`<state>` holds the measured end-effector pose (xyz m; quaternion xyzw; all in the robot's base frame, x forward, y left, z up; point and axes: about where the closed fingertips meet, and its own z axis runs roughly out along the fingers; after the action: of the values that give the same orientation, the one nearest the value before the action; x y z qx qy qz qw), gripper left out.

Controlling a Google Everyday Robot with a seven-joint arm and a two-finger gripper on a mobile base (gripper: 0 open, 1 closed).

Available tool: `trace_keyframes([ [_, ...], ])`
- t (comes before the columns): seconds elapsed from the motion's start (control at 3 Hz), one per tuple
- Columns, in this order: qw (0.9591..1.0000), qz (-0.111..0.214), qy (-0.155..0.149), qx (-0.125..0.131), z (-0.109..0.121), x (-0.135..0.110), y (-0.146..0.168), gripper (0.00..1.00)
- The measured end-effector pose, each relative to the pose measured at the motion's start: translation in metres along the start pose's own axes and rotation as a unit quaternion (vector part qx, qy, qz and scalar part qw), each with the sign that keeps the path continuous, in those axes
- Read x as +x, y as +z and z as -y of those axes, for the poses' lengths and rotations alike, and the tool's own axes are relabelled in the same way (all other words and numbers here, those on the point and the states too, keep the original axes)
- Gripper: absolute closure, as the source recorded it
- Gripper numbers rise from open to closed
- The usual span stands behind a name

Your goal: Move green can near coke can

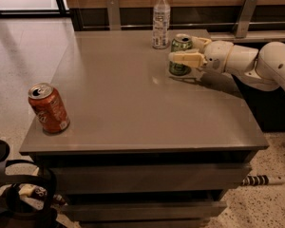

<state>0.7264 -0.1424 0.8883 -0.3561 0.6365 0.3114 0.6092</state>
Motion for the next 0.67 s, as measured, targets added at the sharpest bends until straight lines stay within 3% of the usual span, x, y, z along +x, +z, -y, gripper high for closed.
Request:
trace_keyframes([
  [0.67, 1.0000, 0.000, 0.001, -0.005, -0.0032, 0.0006, 0.0063, 0.79],
])
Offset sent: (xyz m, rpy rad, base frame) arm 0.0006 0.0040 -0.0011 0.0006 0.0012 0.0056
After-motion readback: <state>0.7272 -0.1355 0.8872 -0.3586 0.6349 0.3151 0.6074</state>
